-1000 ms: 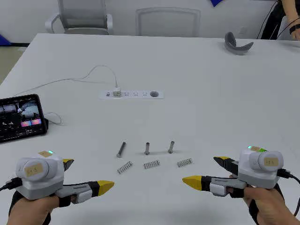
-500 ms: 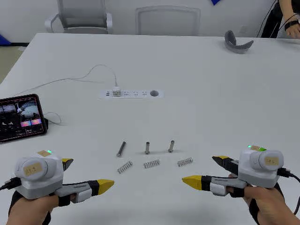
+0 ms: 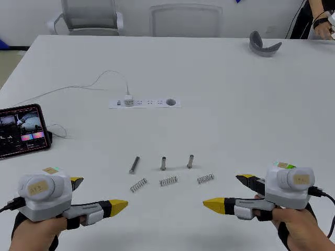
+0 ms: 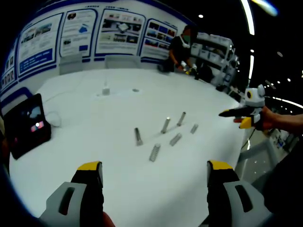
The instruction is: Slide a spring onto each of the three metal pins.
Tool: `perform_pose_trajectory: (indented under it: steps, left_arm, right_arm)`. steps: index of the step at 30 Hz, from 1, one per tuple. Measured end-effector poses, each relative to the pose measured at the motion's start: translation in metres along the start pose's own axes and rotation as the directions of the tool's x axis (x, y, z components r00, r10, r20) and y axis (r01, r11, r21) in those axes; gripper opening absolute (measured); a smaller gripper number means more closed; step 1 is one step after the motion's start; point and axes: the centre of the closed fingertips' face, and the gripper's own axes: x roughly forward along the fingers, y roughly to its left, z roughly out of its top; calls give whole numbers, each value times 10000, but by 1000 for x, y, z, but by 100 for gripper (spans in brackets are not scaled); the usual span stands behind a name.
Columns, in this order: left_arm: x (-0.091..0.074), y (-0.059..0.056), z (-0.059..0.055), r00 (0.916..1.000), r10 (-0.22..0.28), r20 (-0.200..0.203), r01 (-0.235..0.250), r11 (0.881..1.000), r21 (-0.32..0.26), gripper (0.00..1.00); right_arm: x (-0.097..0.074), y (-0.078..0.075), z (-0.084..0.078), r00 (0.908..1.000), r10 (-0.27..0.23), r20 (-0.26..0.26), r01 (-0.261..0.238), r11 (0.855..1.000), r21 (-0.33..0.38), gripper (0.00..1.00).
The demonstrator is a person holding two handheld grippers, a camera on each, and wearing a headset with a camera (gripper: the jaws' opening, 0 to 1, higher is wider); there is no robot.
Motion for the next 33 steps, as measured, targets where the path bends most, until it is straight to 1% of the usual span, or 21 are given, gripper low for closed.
perform_pose_trajectory:
  steps: [3, 5, 8, 12, 13, 15, 23, 27, 33]
  left_arm:
    - [1, -1, 0, 10000, -32, -67, 33, 10000, 41, 92]
    - [2, 0, 0, 9999, 57, -94, -57, 10000, 60, 92]
    - [4, -1, -1, 9998, -14, -176, 11, 9999, -140, 91]
    - [9, 0, 0, 9997, -48, -244, 46, 10000, -78, 91]
    - [11, 3, 1, 9996, -65, -258, 63, 9999, -80, 91]
    - [14, 4, 2, 9995, -73, -302, 73, 10000, -6, 90]
    - [27, 8, 4, 9993, -161, -329, 156, 9998, -127, 88]
    - [34, 9, 1, 9987, -245, -451, 237, 9996, -177, 87]
    - [43, 8, 2, 9978, -379, -544, 362, 9988, -324, 85]
  right_arm:
    - [0, -1, -4, 9999, -59, -119, 59, 10000, -42, 96]
    - [0, -2, -7, 9996, -147, -240, 146, 9999, -37, 97]
    - [0, -5, -10, 9995, -221, -238, 223, 9997, 68, 98]
    - [-1, -5, -11, 9995, -227, -219, 231, 9996, 173, 98]
    - [0, -5, -12, 9995, -219, -229, 224, 9996, 186, 98]
    - [0, -4, -14, 9995, -216, -241, 221, 9995, 207, 98]
    - [3, 0, -19, 9993, -102, -352, 109, 9997, 201, 97]
    - [2, 1, -20, 9997, -111, -204, 118, 9994, 331, 97]
    - [3, 2, -30, 9992, -153, -380, 169, 9990, 415, 97]
